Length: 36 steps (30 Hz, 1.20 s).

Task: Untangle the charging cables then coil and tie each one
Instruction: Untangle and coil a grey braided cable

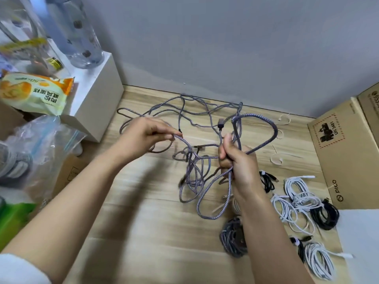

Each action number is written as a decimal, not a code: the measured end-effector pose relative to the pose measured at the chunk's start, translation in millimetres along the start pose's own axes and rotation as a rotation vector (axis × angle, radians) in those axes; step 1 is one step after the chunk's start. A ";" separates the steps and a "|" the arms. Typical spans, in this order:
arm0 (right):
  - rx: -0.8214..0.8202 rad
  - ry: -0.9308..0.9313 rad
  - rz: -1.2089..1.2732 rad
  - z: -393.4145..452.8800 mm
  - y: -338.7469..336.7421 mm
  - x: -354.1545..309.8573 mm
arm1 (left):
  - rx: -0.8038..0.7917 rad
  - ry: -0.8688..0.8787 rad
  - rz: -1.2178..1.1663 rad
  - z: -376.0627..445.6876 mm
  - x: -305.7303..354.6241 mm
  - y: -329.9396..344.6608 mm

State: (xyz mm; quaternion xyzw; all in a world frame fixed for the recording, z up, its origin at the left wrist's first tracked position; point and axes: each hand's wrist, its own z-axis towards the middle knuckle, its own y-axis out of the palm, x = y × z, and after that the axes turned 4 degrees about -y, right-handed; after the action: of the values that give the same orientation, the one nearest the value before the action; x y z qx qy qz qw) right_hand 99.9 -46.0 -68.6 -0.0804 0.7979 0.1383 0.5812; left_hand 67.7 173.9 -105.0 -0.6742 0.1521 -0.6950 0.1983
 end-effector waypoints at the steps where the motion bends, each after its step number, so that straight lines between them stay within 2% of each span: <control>1: -0.002 0.005 0.016 -1.8 -3.0 -2.1 | 0.084 -0.084 -0.003 1.9 -9.2 -0.8; 3: 0.003 0.029 0.076 -3.6 -9.4 -7.8 | 0.256 -0.299 -0.106 4.7 -28.6 -4.4; 5: -0.010 0.010 0.037 -4.5 -12.7 -9.8 | 0.342 -0.419 -0.112 6.5 -42.3 -0.5; 9: -0.027 -0.036 -0.029 -11.2 -6.9 -9.8 | 0.448 -0.484 0.045 18.1 -43.4 6.5; 12: 0.051 -0.028 0.129 -18.9 -23.4 -21.8 | 0.631 -0.688 0.186 16.1 -67.3 -22.6; 13: 0.073 -0.042 0.129 -20.4 -31.4 -26.7 | 0.648 -0.763 0.243 12.6 -75.6 -32.0; 15: 0.074 -0.063 0.100 -20.4 -38.6 -32.6 | 0.568 -0.787 0.343 8.1 -81.4 -36.8; 18: 0.035 -0.048 0.109 -15.1 -31.7 -28.6 | 0.419 -0.633 0.395 11.6 -65.3 -16.5; 21: 0.030 -0.002 0.137 -13.6 -24.2 -22.4 | 0.404 -0.452 0.514 8.0 -40.4 1.2; 23: 0.028 0.052 0.171 -16.1 -24.4 -19.6 | 0.444 -0.333 0.432 -1.4 -17.0 9.9; 25: 0.022 0.080 0.192 -20.2 -23.5 -16.9 | 0.396 -0.243 0.258 -14.2 7.6 22.7; 28: -0.005 0.084 0.223 -34.4 -19.8 -14.5 | 0.086 -0.164 -0.047 -42.0 34.7 45.2; 30: -0.035 0.106 0.265 -41.5 -17.5 -14.1 | -0.101 -0.135 -0.062 -56.0 31.0 63.7; 31: -0.047 0.120 0.294 -47.9 -17.6 -16.0 | -0.130 -0.126 -0.041 -64.3 27.8 73.5; 36: -0.082 0.104 0.331 -75.5 -23.8 -29.6 | -0.015 -0.313 -0.250 -92.4 6.6 102.1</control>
State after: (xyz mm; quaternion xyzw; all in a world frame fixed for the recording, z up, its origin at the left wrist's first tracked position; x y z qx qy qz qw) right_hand 47.7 -93.3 -21.9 0.0212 0.8230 0.2599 0.5047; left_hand -17.4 76.2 -152.3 -0.7892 0.0397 -0.5996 0.1265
